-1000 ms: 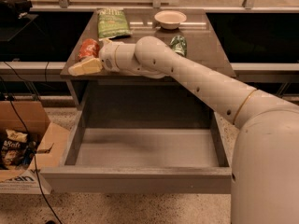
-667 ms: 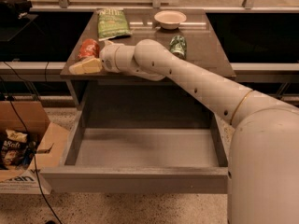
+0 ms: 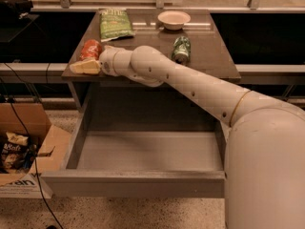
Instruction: Place coke can into top drawer
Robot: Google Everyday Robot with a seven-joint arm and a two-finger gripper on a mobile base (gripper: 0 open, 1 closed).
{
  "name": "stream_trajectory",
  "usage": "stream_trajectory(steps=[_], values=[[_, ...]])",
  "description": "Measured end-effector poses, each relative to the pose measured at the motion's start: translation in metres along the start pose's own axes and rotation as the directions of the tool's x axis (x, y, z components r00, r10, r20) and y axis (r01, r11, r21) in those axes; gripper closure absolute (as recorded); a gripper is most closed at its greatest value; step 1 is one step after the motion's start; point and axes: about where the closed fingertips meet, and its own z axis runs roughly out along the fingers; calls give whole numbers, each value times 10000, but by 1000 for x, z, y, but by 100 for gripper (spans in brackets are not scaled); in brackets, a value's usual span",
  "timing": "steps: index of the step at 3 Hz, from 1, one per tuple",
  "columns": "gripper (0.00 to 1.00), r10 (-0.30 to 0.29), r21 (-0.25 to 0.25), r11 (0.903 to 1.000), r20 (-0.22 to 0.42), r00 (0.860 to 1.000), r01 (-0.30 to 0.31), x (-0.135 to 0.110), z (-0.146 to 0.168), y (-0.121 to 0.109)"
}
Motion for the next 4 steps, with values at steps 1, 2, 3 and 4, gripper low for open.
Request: stream_trajectory(steps=[1, 2, 3, 4], values=[[39, 218, 338, 9992, 122, 9997, -222, 0, 2, -3], [63, 235, 536, 9983, 233, 9995, -248, -4, -1, -5], [86, 49, 726, 9973, 337, 9994, -74, -13, -9, -9], [100, -284, 511, 9984, 585, 9979, 255, -25, -26, -16]])
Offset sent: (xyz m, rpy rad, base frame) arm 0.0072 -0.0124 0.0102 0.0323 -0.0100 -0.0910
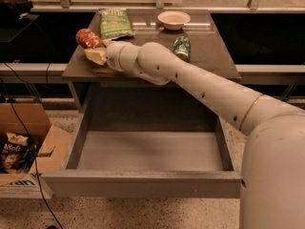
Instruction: Place coke can into top drawer
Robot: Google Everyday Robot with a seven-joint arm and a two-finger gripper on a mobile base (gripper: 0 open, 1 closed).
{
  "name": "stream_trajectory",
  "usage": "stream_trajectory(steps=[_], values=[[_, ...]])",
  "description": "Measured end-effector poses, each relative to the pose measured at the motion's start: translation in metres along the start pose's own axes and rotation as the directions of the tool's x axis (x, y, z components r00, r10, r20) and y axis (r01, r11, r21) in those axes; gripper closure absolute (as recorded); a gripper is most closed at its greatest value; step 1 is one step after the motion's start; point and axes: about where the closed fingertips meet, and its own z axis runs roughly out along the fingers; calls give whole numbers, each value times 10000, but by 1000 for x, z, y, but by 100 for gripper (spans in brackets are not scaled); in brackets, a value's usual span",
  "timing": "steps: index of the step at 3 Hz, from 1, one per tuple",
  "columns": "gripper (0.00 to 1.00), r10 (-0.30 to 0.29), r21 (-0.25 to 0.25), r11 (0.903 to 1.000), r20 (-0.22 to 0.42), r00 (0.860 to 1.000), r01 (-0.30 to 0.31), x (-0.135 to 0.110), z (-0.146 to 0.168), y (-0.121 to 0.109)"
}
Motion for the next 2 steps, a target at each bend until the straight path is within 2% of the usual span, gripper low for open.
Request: stream_trajectory(steps=[1, 2], values=[[100, -672, -784, 9945, 248, 9974, 690, -11, -27, 5], [100, -1248, -1420, 9827, -307, 9917, 1192, -8, -82, 14]])
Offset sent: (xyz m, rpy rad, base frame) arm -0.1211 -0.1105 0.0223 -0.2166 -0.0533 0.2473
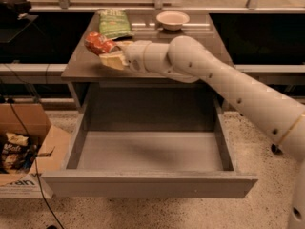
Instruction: Place coke can into top drawer
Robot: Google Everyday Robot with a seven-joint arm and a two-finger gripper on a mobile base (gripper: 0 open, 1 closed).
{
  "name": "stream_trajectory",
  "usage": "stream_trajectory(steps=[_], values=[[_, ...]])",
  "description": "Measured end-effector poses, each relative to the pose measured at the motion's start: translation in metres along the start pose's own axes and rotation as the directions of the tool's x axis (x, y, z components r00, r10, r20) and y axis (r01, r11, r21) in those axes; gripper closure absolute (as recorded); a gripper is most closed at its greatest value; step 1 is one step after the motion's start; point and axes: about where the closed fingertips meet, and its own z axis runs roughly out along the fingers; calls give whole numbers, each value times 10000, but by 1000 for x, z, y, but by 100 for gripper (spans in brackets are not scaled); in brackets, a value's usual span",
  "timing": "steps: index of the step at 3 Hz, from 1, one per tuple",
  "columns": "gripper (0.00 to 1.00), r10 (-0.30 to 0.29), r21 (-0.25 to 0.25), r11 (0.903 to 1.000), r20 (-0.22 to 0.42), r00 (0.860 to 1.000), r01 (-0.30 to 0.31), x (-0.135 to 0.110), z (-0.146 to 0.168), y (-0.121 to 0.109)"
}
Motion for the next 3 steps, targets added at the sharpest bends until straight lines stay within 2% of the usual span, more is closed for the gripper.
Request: stream_trajectory(steps=[1, 2, 3], values=[[100, -336, -506, 9983, -1170, 9926, 278, 12, -57, 26], [100, -338, -1023, 9946, -1710, 9847, 164, 26, -113, 56], [100, -168, -2092, 9774, -2179, 9758, -299, 54, -173, 92]])
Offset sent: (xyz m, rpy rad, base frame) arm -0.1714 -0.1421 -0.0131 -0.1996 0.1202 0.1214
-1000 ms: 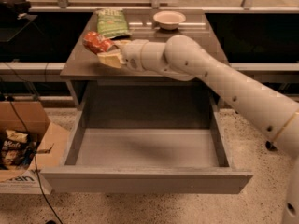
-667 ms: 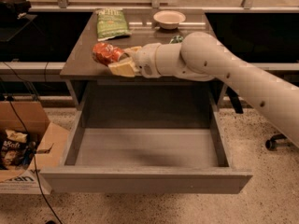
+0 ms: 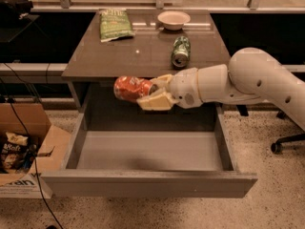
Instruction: Place coke can into top drawer
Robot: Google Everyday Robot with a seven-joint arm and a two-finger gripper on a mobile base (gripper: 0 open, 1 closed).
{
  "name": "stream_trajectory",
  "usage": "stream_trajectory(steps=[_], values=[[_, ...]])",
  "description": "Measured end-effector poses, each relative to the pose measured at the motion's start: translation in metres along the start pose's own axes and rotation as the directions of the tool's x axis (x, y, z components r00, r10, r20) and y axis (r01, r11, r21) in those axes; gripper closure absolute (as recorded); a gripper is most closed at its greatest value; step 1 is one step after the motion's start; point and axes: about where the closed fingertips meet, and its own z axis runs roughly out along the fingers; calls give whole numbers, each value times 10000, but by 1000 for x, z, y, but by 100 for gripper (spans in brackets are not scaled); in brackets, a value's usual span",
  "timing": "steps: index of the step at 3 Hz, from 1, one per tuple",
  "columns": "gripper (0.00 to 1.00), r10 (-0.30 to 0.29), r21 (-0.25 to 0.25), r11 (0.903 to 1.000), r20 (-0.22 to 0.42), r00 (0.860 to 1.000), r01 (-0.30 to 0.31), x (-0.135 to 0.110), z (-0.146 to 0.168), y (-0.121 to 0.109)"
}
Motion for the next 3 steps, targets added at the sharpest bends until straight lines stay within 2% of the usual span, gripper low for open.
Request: stream_trajectory(steps=[1, 2, 3], values=[[100, 1025, -1534, 9812, -989, 9898, -1169, 53, -9, 38], [100, 1957, -2324, 9462, -1437, 9701, -2253, 94, 9, 61], [100, 2580, -2482, 9250, -1459, 9551, -2878, 119, 29, 66]])
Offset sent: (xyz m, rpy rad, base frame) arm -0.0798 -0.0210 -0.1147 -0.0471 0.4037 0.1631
